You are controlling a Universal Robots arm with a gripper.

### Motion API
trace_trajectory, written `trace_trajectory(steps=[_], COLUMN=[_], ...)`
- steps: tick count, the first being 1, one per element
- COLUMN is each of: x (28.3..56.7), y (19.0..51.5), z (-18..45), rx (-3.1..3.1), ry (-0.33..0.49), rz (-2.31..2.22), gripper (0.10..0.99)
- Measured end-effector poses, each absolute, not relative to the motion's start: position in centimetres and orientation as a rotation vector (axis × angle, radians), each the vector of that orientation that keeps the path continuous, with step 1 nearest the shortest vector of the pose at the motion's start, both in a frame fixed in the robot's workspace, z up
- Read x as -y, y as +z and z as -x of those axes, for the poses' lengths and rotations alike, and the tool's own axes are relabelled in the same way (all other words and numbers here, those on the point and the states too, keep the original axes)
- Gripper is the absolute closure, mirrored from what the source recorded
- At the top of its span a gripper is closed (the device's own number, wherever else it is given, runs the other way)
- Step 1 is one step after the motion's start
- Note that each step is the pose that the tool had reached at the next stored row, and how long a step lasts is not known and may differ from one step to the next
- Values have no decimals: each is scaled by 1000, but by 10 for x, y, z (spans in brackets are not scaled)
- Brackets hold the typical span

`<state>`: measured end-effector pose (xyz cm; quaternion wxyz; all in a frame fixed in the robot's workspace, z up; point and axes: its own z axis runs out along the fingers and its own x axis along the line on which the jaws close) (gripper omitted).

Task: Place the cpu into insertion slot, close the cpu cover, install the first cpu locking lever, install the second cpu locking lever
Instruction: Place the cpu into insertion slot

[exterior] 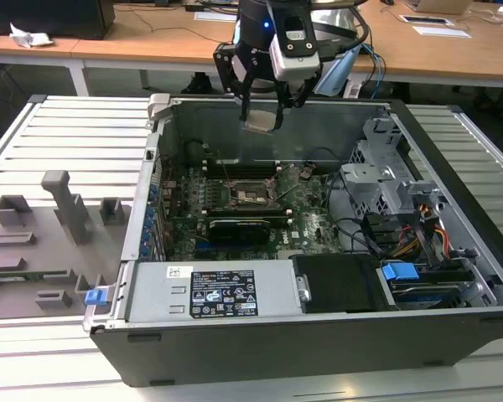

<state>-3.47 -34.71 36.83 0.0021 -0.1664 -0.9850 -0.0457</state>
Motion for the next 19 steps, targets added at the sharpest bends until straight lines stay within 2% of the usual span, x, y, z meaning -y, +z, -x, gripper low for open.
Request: trace_trajectory(steps=[19], x=[347], y=[368], z=[35], rx=[3031], ry=[-144], rz=[831], gripper=[557])
